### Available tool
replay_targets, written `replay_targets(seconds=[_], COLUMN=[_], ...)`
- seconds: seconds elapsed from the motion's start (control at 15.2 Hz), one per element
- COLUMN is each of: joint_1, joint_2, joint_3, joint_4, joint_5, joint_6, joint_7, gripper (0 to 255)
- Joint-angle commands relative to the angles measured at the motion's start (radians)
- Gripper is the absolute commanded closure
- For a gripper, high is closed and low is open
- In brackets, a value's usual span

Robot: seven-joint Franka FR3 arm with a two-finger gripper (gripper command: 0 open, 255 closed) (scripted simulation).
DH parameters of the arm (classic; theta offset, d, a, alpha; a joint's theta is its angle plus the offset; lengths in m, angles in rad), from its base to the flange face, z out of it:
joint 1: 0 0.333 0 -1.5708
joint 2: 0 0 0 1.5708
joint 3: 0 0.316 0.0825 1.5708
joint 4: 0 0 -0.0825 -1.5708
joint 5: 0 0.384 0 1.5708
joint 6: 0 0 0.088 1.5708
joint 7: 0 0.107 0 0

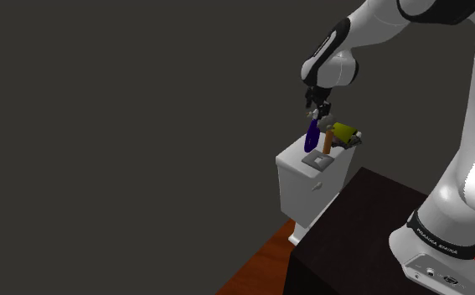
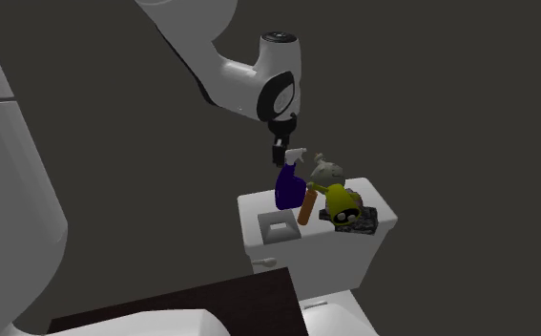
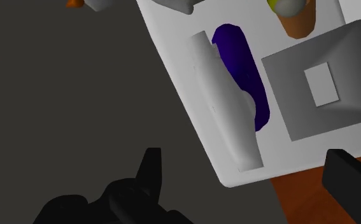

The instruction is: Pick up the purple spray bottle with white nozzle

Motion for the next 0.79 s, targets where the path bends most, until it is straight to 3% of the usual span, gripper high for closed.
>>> replay_targets(seconds=[0.0,0.07,0.13,0.73], joint_1=[-0.009,-0.009,-0.009,-0.009], joint_2=[0.017,0.017,0.017,0.017], joint_3=[0.012,0.013,0.013,0.013], joint_4=[0.003,0.003,0.002,0.003], joint_5=[0.018,0.018,0.018,0.018], joint_6=[0.013,0.013,0.014,0.013], joint_7=[-0.011,-0.011,-0.012,-0.011], gripper=[0,0,255,255])
